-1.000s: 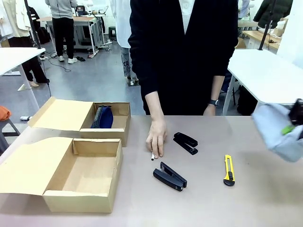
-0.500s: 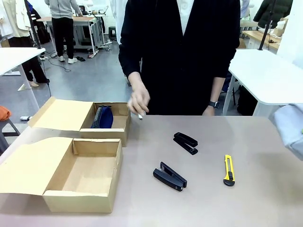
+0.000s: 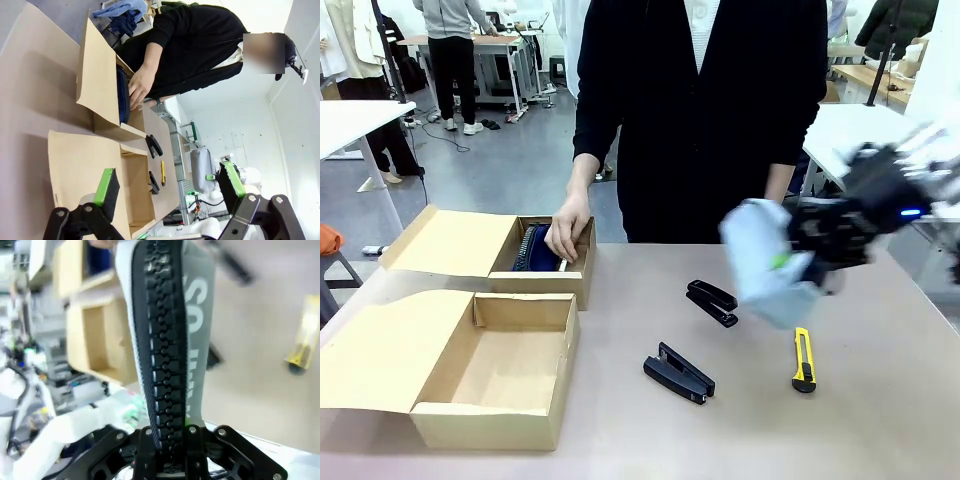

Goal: Place items inside the box.
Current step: Pick up a Pencil pouch or Stapler and place it inside the Mailer Box closest to the robot.

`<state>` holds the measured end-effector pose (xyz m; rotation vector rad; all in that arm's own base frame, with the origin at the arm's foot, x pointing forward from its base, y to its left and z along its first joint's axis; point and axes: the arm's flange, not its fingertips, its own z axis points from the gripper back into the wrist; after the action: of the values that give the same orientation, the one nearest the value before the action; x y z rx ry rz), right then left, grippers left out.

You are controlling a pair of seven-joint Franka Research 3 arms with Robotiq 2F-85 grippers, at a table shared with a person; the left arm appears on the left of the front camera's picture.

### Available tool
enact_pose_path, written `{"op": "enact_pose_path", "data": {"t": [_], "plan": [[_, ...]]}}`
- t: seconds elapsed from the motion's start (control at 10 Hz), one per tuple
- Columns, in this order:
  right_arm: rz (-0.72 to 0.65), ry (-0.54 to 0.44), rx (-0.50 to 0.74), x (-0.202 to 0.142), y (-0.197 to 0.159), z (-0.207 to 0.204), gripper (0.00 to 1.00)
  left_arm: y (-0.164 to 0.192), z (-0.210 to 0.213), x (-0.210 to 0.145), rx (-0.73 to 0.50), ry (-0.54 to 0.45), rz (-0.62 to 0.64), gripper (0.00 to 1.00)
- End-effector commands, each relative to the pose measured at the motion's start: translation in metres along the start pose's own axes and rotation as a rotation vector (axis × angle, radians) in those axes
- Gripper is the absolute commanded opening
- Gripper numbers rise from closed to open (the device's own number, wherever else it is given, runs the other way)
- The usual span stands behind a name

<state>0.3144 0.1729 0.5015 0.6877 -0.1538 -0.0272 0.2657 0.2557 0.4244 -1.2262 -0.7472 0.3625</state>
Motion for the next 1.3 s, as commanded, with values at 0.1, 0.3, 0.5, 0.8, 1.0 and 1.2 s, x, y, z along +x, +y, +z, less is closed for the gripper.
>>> {"op": "enact_pose_path", "data": {"t": [0.1,0.3,0.5,0.8,1.0,1.2], "plan": [[0.187,0.155,0.117,-0.051,0.056,-0.093,0.08,-0.001,0.000,0.000,-0.019,-0.013,-0.020,1.00],[0.050,0.031,0.033,-0.026,0.037,-0.039,0.08,-0.001,0.000,0.000,-0.019,-0.013,-0.020,1.00],[0.050,0.031,0.033,-0.026,0.037,-0.039,0.08,-0.001,0.000,0.000,-0.019,-0.013,-0.020,1.00],[0.071,0.011,-0.136,-0.044,0.126,-0.093,0.08,-0.001,0.000,0.000,-0.019,-0.013,-0.020,1.00],[0.155,0.087,-0.168,-0.059,0.204,-0.133,0.08,-0.001,0.000,0.000,-0.019,-0.013,-0.020,1.00],[0.195,0.173,-0.193,-0.064,0.245,-0.183,0.08,-0.001,0.000,0.000,-0.019,-0.013,-0.020,1.00]]}}
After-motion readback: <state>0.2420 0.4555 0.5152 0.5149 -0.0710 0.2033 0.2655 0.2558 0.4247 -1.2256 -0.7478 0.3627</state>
